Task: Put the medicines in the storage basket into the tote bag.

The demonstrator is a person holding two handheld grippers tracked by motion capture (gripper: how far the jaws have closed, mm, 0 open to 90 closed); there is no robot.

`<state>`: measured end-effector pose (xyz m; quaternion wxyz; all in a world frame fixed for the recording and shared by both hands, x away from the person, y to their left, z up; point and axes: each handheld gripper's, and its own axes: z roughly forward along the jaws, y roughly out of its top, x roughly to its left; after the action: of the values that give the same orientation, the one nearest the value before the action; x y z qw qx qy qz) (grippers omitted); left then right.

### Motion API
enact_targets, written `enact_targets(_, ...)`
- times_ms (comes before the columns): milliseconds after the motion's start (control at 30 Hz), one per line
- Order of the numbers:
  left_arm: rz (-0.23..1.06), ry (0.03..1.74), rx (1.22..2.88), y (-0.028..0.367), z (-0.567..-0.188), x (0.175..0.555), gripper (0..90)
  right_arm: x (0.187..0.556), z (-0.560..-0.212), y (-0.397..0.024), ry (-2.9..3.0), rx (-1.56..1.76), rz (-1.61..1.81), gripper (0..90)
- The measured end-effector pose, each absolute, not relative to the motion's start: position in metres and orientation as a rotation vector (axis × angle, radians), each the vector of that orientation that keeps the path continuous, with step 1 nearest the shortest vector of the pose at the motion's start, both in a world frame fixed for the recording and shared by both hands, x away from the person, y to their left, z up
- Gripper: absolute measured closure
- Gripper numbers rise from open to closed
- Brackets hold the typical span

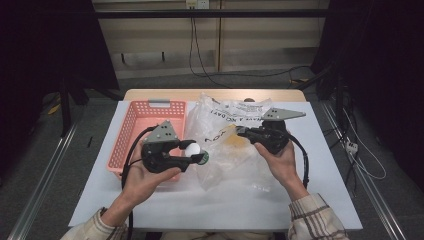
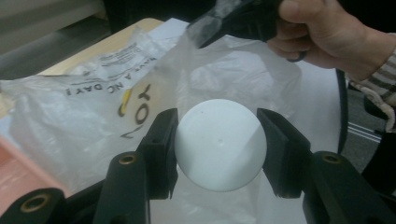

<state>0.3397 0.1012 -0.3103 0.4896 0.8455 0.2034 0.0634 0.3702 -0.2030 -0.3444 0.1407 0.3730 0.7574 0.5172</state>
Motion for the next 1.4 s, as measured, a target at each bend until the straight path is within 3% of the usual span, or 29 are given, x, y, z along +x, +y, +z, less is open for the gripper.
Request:
enact_targets(267,0.124,0.412,2.084,0.067,-0.309,0.332,51.0,0.370,-0.345,-0.203,2.184,1.083,1.492,90.0)
enact_targets(533,0.068,0.443,2.124,0.033,-0.333,0.350,51.0,0.370,-0.345,-0.202,2.190,1.086,1.487,90.0)
enact_targets(1400,0.127,0.630,2.213,-0.002,-0.400,0.405,51.0,0.367,-0.365,-0.196,2.267,1.109,1.437,90.0)
